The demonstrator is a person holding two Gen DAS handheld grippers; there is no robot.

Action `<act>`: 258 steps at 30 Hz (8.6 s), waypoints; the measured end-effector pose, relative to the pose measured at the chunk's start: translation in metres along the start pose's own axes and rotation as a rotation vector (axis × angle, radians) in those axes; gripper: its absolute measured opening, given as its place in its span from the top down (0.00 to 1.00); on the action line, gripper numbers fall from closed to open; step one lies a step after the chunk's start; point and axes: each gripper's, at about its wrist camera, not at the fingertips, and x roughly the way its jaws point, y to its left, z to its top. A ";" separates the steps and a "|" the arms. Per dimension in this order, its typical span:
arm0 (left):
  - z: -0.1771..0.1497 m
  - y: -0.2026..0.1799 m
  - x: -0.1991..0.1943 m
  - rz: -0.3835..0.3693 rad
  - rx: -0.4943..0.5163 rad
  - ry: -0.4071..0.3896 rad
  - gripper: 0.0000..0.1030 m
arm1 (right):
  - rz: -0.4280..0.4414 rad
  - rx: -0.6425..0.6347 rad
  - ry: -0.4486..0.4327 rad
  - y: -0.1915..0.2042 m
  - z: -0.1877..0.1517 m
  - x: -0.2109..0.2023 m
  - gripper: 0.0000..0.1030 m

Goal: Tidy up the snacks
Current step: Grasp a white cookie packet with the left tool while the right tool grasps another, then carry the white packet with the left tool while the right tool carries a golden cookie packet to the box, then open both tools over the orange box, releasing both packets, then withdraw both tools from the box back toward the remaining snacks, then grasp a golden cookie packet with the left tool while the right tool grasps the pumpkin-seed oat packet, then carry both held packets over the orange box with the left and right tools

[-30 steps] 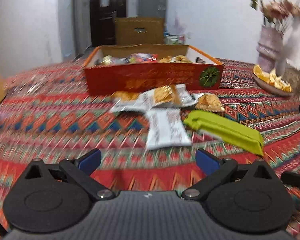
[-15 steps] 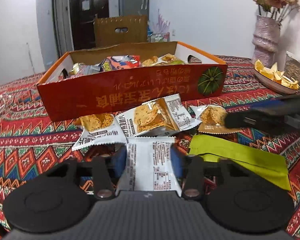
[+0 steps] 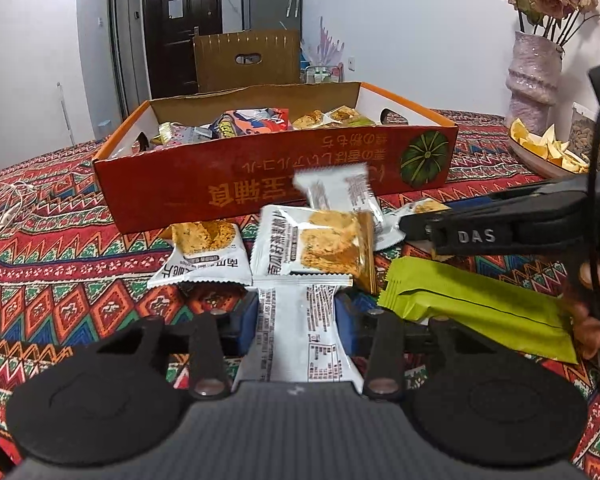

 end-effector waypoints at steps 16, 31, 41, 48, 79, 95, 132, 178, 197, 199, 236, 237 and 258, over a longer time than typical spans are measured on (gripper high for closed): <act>-0.056 -0.014 -0.145 -0.013 -0.132 -0.045 0.61 | -0.002 0.063 -0.110 0.007 -0.079 -0.157 0.59; -0.119 -0.022 -0.236 0.055 -0.181 -0.065 0.61 | 0.062 0.104 -0.084 0.054 -0.182 -0.267 0.59; -0.131 -0.021 -0.258 0.071 -0.187 -0.090 0.61 | 0.060 0.082 -0.119 0.063 -0.188 -0.285 0.59; -0.124 -0.017 -0.244 0.064 -0.192 -0.078 0.61 | 0.055 0.085 -0.110 0.058 -0.182 -0.272 0.59; 0.167 0.025 0.034 -0.123 -0.164 -0.132 0.61 | 0.099 -0.082 -0.177 -0.025 0.090 -0.027 0.59; 0.175 0.023 0.148 -0.124 -0.178 -0.010 0.43 | 0.176 0.058 -0.017 -0.037 0.095 0.075 0.55; -0.009 -0.009 -0.300 -0.024 0.072 -0.322 0.00 | 0.092 -0.183 -0.264 0.030 -0.038 -0.313 0.08; -0.018 0.054 -0.123 0.019 -0.101 -0.068 0.00 | 0.141 -0.328 -0.052 0.053 -0.025 -0.101 0.15; 0.036 0.062 0.018 0.052 -0.056 0.011 0.11 | 0.219 -0.374 0.019 0.049 0.035 -0.003 0.60; 0.039 0.056 0.032 0.071 -0.034 0.010 0.22 | 0.184 -0.343 -0.013 0.032 0.036 -0.017 0.60; -0.112 -0.001 -0.248 0.019 -0.213 -0.075 0.60 | 0.158 0.008 -0.043 0.049 -0.167 -0.256 0.60; -0.113 -0.003 -0.251 0.017 -0.208 -0.079 0.60 | 0.156 0.006 -0.048 0.050 -0.168 -0.259 0.60; -0.034 0.026 -0.209 0.007 -0.191 -0.168 0.59 | 0.173 -0.022 -0.118 0.033 -0.101 -0.223 0.60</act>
